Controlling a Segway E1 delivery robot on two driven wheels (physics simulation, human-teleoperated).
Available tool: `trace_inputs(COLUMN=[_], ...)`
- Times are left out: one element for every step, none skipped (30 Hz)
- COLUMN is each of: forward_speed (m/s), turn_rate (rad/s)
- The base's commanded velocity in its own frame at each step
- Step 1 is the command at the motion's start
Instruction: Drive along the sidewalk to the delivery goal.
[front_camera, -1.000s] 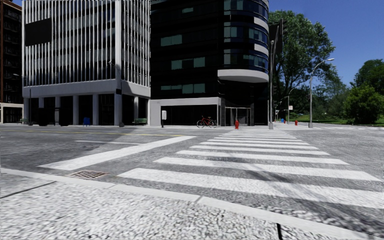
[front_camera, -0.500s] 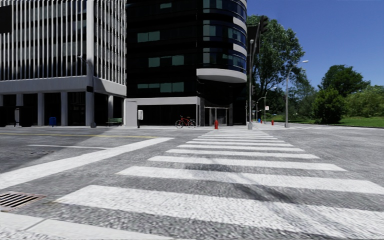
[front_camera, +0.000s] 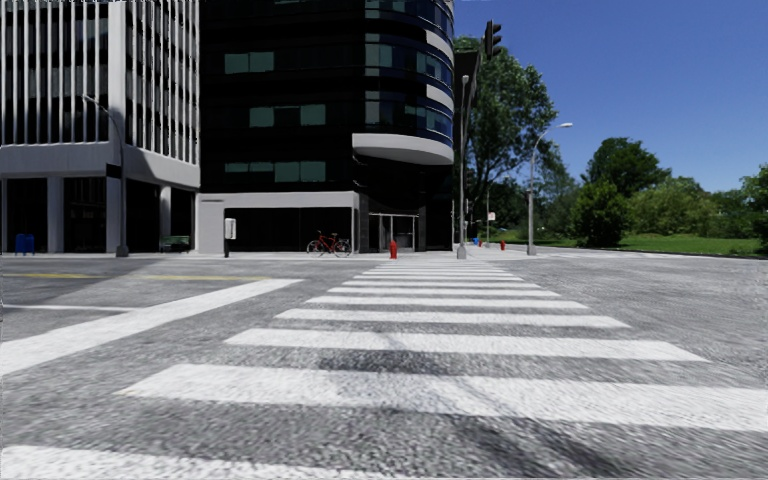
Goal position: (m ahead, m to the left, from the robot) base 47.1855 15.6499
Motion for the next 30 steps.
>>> trace_inputs(forward_speed=[1.43,1.43,1.43,1.43,1.43,1.43,1.43,1.43,1.43,1.43,1.43,1.43,1.43,1.43,1.43,1.43,1.43,1.43,1.43,1.43,1.43,1.43,1.43,1.43,1.43,1.43,1.43,1.43,1.43,1.43], turn_rate=[-0.51,-0.51,-0.02,0.0,0.0,0.0,0.0,0.0,0.0,0.0,0.0,0.0,0.0,0.0,0.0,0.0,0.0,0.0,0.0,0.0,0.0,0.0,0.0,0.0,0.0,0.0,0.0,0.0,0.0,0.0])
